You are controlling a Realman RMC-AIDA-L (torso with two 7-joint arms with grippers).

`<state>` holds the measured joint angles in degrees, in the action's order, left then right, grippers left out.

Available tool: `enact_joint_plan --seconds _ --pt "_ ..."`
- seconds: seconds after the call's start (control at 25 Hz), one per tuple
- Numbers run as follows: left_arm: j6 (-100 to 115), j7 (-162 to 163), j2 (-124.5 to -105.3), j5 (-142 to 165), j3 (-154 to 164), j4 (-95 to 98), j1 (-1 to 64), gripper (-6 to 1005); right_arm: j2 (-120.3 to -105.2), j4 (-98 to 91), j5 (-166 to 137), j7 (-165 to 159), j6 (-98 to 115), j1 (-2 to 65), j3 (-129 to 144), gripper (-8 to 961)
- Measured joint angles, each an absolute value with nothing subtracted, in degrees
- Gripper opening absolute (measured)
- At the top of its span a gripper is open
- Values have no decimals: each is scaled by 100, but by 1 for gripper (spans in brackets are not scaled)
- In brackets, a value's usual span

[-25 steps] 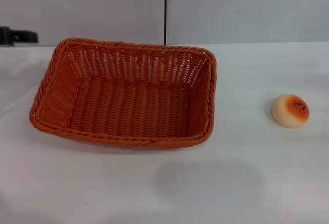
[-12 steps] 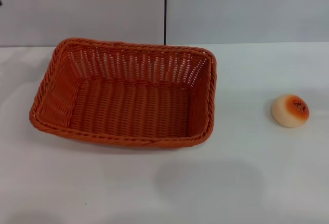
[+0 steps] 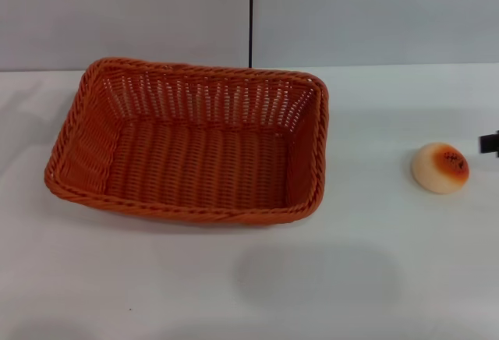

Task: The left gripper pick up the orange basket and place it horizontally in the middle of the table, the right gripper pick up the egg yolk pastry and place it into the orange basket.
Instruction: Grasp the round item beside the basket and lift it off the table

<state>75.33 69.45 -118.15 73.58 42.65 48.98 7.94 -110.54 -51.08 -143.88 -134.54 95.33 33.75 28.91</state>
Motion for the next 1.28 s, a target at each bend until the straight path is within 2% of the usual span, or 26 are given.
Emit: enact_joint_plan --seconds 0.68,1.0,1.28 --pt "7593 6230 -11803 7286 4333 4613 772 678 -10978 -3606 -14454 -13448 8441 3706 3272 465" --pt "7594 6229 -11803 7279 4340 4563 797 677 -10975 -3403 -14457 -13418 8120 3776 3457 422" --pt "7586 6262 -11803 7324 4351 4544 793 673 -11034 -3837 -14340 -13297 8360 3737 3428 294"
